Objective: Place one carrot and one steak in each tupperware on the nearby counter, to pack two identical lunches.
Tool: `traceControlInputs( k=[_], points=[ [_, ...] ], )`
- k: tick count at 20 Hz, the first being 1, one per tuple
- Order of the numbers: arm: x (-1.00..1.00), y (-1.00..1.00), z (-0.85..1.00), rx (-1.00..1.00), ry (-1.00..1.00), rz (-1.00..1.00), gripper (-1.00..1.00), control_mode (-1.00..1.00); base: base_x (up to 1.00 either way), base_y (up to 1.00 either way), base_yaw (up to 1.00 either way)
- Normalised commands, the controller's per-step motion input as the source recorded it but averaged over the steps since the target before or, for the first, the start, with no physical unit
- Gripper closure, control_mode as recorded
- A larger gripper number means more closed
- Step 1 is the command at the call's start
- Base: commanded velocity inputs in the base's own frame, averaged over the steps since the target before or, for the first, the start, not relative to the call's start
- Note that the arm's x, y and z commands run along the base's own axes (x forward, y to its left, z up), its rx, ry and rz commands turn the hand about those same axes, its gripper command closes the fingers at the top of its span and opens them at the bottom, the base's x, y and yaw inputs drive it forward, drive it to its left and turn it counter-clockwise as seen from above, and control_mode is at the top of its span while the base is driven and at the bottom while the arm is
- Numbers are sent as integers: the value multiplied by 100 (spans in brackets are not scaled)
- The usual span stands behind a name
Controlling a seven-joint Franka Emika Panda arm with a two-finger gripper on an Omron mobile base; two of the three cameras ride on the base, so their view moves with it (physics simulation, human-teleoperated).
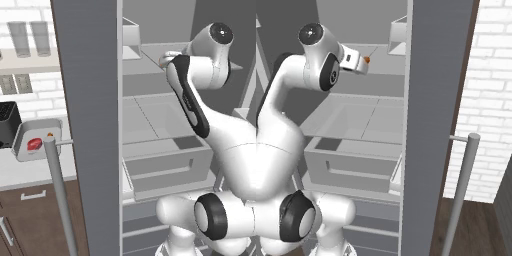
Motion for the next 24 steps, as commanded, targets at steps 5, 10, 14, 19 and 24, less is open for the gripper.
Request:
traceControlInputs(
  k=[5,10,14,19,24],
  points=[
    [34,0,0,0,9,0,-100,-100,0,0,0],
    [39,0,-6,0,4,0,-100,-100,0,0,0],
    [52,1,-24,0,0,0,-100,-100,0,0,0],
    [58,2,-27,0,0,0,-100,-100,0,0,0],
    [53,3,-3,0,0,-1,-100,-100,0,0,0]
  ],
)
